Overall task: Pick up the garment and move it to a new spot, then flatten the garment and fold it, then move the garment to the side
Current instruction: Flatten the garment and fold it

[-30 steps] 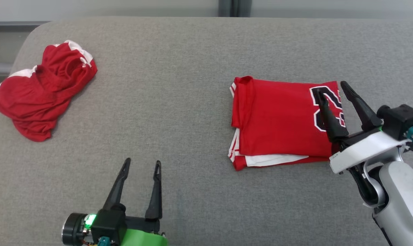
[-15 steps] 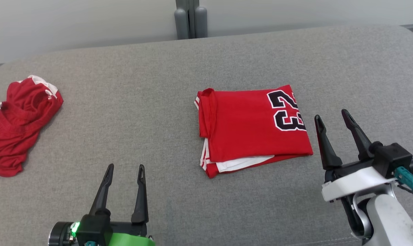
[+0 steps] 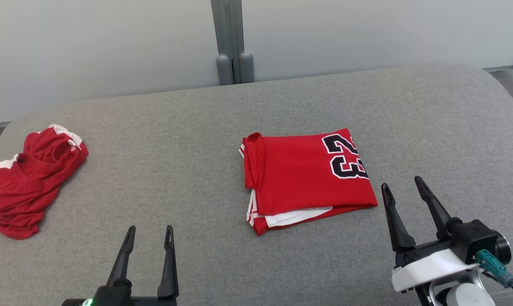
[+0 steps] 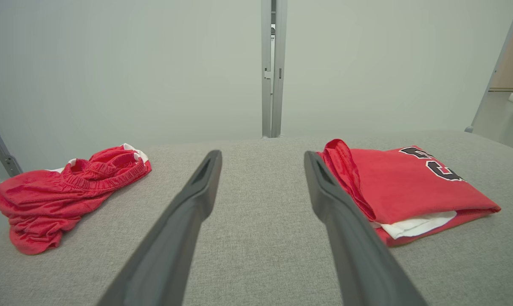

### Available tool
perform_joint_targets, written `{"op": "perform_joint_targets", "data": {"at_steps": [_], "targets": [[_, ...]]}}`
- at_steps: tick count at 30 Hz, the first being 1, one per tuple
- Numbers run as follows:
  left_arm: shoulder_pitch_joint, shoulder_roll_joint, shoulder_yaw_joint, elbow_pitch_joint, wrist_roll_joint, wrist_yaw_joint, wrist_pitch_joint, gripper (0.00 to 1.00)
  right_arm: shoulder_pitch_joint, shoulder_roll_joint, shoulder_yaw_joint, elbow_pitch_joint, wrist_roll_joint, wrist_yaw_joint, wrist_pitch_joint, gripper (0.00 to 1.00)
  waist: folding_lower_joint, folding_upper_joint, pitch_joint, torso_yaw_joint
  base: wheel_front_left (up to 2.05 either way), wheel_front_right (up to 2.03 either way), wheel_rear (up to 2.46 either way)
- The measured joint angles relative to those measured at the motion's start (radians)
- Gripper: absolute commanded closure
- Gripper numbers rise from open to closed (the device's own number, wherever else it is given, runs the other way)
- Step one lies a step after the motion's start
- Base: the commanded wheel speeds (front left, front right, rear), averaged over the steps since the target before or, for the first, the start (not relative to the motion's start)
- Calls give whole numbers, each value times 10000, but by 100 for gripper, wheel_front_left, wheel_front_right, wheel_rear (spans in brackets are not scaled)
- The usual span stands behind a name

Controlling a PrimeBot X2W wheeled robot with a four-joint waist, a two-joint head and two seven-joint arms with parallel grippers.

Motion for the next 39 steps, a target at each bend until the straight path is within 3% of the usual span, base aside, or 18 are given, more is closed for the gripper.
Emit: {"op": "perform_joint_targets", "data": {"at_steps": [39], "targets": [[15, 0, 77, -274, -151, 217, 0, 0, 235, -15, 161, 253, 98, 0, 0, 0, 0, 0, -57, 431, 0, 0, 0]]}}
